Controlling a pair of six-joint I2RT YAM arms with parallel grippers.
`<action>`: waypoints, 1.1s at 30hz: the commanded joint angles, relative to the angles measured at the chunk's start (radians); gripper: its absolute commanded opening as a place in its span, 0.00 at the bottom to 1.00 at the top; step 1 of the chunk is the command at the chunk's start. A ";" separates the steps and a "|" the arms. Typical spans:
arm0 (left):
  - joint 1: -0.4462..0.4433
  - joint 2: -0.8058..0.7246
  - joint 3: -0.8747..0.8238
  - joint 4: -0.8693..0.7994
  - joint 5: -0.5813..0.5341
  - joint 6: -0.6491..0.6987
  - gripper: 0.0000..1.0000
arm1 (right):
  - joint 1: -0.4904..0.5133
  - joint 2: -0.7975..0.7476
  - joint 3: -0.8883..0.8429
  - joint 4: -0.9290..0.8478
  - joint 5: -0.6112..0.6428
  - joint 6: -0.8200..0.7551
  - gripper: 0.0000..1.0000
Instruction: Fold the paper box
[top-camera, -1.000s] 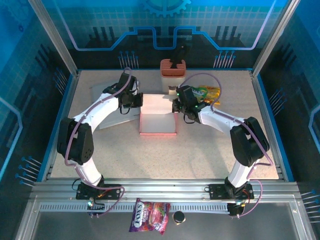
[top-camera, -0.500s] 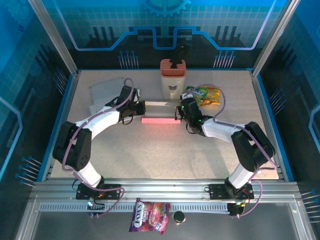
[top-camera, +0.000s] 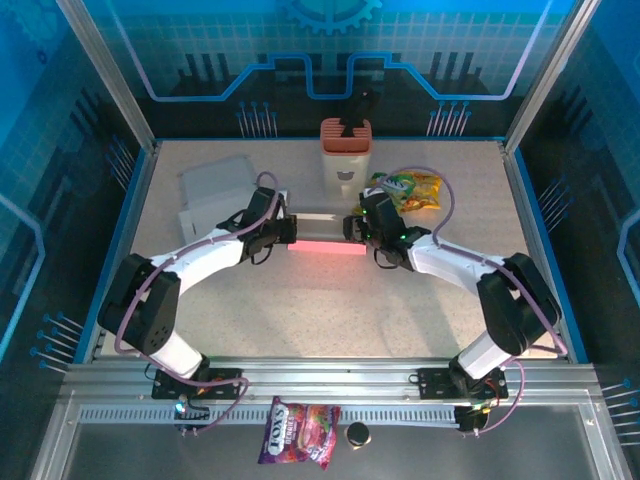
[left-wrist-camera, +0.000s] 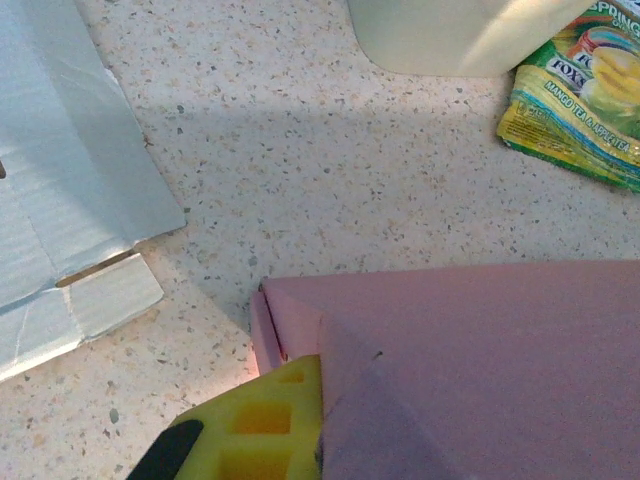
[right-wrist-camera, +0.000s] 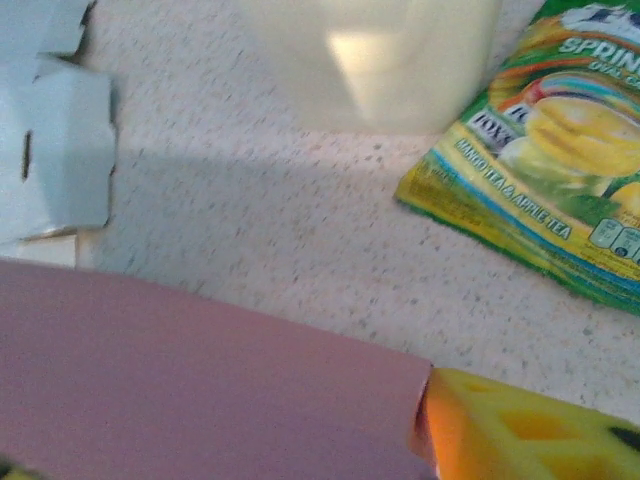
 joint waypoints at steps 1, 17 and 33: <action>-0.033 -0.017 -0.031 -0.053 -0.080 -0.028 0.00 | 0.010 -0.086 0.015 -0.202 -0.101 0.115 0.70; -0.125 -0.043 -0.061 -0.038 -0.215 -0.060 0.00 | -0.151 -0.390 0.015 -0.435 -0.299 0.743 0.72; -0.192 -0.090 -0.131 0.008 -0.293 -0.091 0.00 | -0.015 -0.133 0.200 -0.300 -0.189 1.402 0.53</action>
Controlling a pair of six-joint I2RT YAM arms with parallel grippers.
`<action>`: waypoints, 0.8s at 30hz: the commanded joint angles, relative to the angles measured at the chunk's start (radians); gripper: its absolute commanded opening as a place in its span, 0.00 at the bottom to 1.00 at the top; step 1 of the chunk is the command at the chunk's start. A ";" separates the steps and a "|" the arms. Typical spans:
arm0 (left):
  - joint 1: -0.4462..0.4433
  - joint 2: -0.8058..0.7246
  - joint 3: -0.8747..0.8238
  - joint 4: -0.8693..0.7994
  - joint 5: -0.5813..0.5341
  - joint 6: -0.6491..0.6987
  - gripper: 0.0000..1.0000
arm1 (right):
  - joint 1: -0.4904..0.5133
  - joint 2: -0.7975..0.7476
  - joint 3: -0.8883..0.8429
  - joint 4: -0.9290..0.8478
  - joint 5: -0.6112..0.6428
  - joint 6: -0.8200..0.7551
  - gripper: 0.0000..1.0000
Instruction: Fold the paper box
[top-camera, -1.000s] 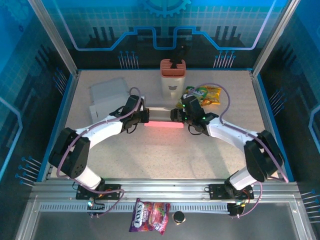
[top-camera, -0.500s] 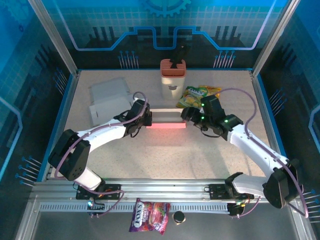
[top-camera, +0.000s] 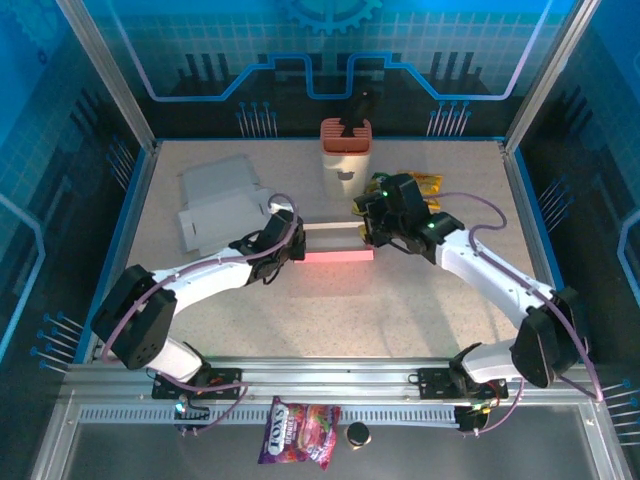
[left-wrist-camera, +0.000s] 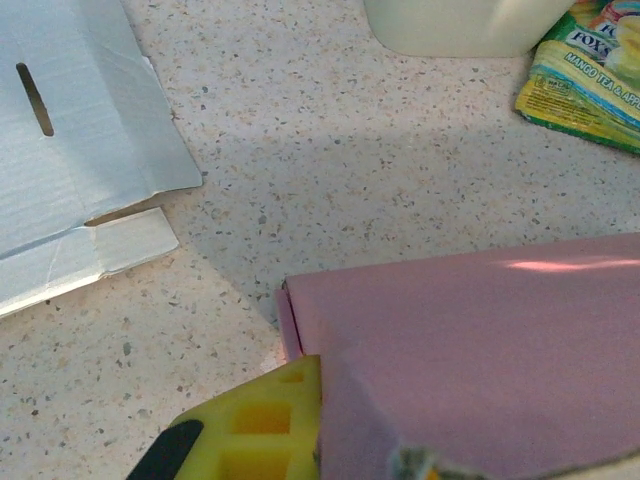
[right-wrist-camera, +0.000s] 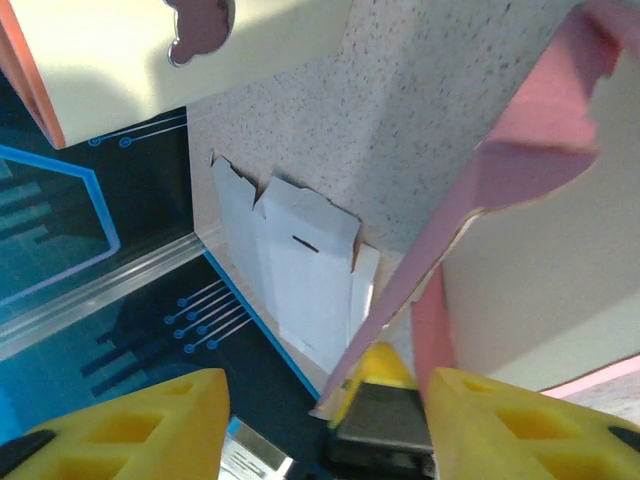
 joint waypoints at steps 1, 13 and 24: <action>-0.019 -0.021 -0.035 -0.027 -0.019 -0.029 0.00 | 0.022 0.046 0.046 -0.021 0.026 0.115 0.50; -0.036 -0.024 -0.045 -0.018 -0.029 -0.034 0.00 | 0.048 0.108 0.078 -0.081 0.006 0.148 0.44; -0.037 -0.023 -0.043 -0.021 -0.032 -0.035 0.00 | 0.035 0.180 0.077 0.010 -0.019 0.145 0.16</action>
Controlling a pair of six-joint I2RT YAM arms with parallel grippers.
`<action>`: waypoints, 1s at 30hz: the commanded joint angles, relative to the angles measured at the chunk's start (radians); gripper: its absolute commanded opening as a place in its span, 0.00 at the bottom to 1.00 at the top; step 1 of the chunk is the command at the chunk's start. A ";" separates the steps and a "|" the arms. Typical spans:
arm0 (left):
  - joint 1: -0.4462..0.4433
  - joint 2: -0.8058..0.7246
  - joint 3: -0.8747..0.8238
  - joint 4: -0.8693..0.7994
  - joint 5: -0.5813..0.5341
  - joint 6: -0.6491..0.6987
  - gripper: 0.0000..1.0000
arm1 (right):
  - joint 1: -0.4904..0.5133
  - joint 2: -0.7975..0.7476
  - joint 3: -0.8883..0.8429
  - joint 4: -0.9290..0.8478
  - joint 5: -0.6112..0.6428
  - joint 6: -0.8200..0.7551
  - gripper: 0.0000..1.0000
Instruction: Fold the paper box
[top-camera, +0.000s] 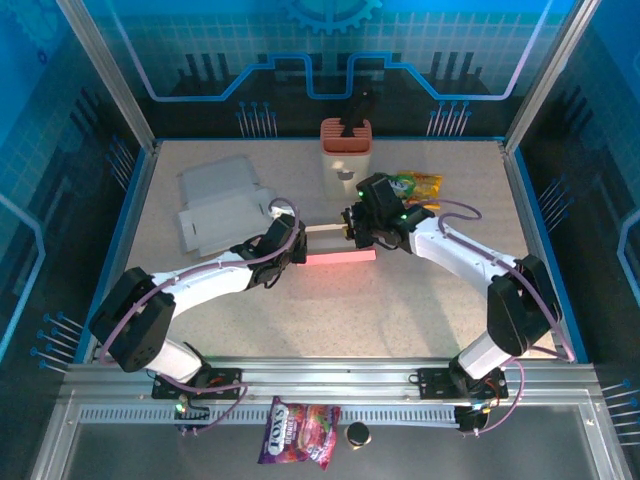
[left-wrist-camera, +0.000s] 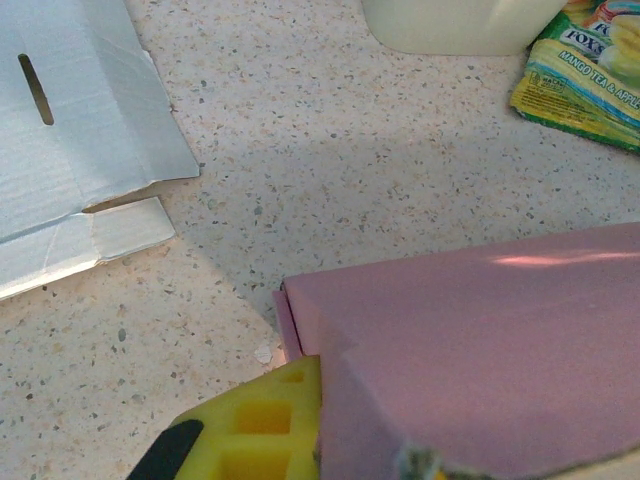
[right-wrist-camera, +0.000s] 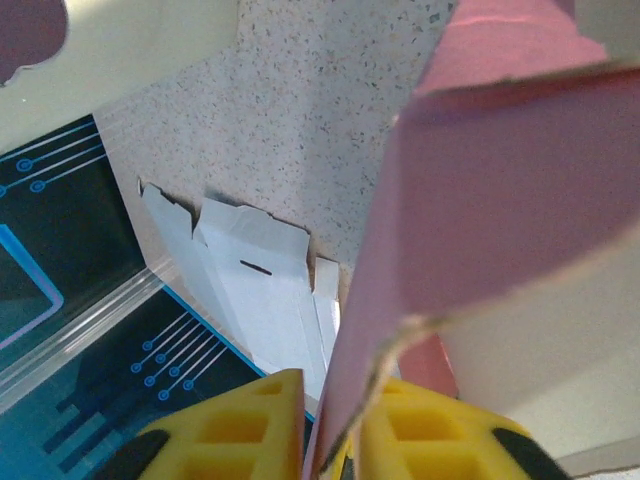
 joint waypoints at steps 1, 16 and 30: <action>-0.010 -0.010 -0.022 -0.034 0.001 -0.013 0.00 | 0.000 -0.003 0.017 0.005 -0.011 0.009 0.13; -0.011 -0.206 -0.072 -0.172 0.163 -0.142 0.46 | 0.002 -0.105 -0.213 0.137 -0.023 0.012 0.00; 0.181 -0.180 0.011 -0.285 0.550 -0.366 0.60 | 0.011 -0.114 -0.390 0.320 -0.051 -0.042 0.00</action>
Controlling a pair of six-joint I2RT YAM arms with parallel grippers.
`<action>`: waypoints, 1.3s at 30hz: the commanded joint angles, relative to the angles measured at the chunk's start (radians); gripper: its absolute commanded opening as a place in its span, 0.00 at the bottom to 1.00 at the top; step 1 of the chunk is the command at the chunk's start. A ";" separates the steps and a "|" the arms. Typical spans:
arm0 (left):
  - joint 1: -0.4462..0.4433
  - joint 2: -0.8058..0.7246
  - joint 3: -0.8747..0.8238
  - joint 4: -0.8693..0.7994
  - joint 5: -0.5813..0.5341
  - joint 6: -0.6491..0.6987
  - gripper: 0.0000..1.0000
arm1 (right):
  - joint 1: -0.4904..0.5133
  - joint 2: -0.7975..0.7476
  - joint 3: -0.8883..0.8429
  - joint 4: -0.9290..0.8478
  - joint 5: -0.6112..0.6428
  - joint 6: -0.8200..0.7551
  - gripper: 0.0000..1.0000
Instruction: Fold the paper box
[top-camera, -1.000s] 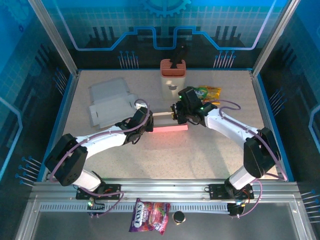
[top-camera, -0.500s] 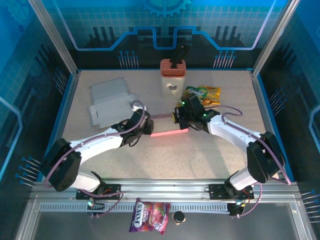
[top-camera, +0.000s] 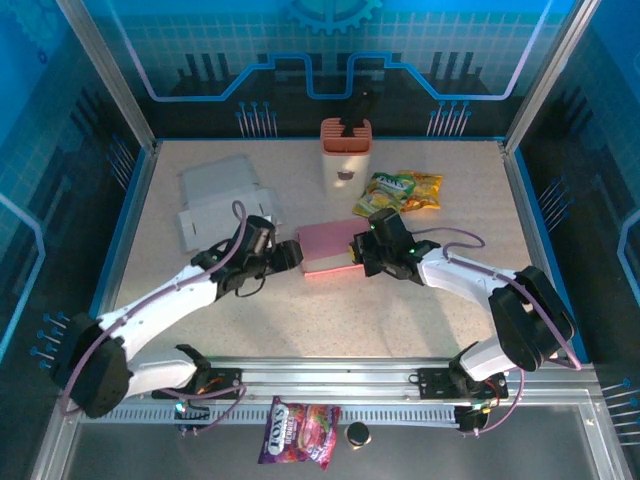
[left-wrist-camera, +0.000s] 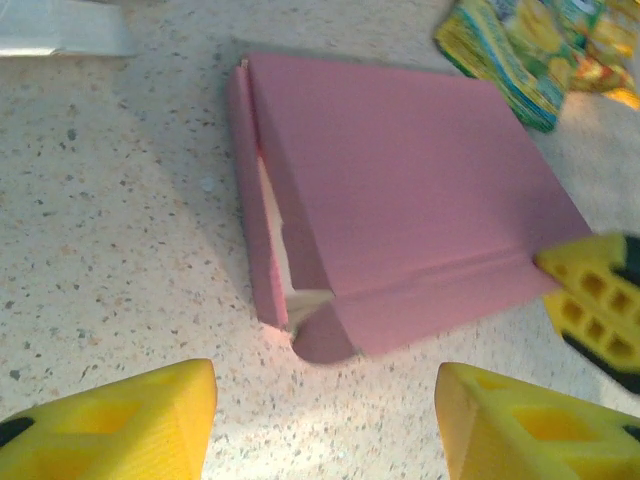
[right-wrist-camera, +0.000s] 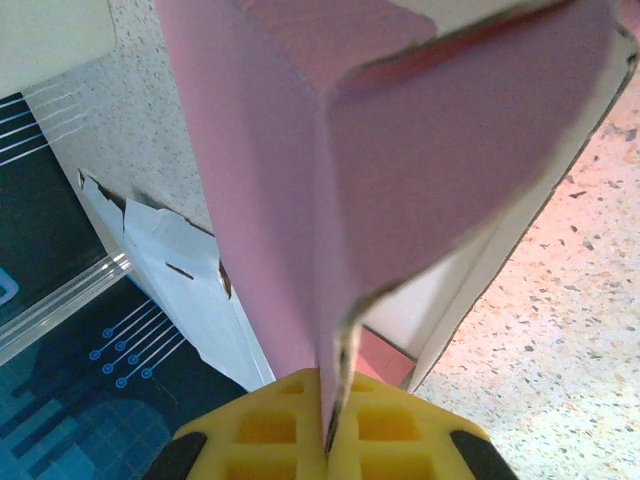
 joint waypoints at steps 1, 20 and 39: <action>0.080 0.108 0.062 -0.022 0.204 -0.088 0.58 | 0.011 -0.014 -0.028 0.031 -0.007 -0.016 0.00; 0.118 0.367 0.112 0.136 0.316 -0.128 0.40 | 0.018 -0.008 -0.043 0.039 -0.026 -0.022 0.00; 0.118 0.394 0.084 0.111 0.301 -0.089 0.19 | 0.018 0.003 -0.074 0.040 -0.055 -0.029 0.00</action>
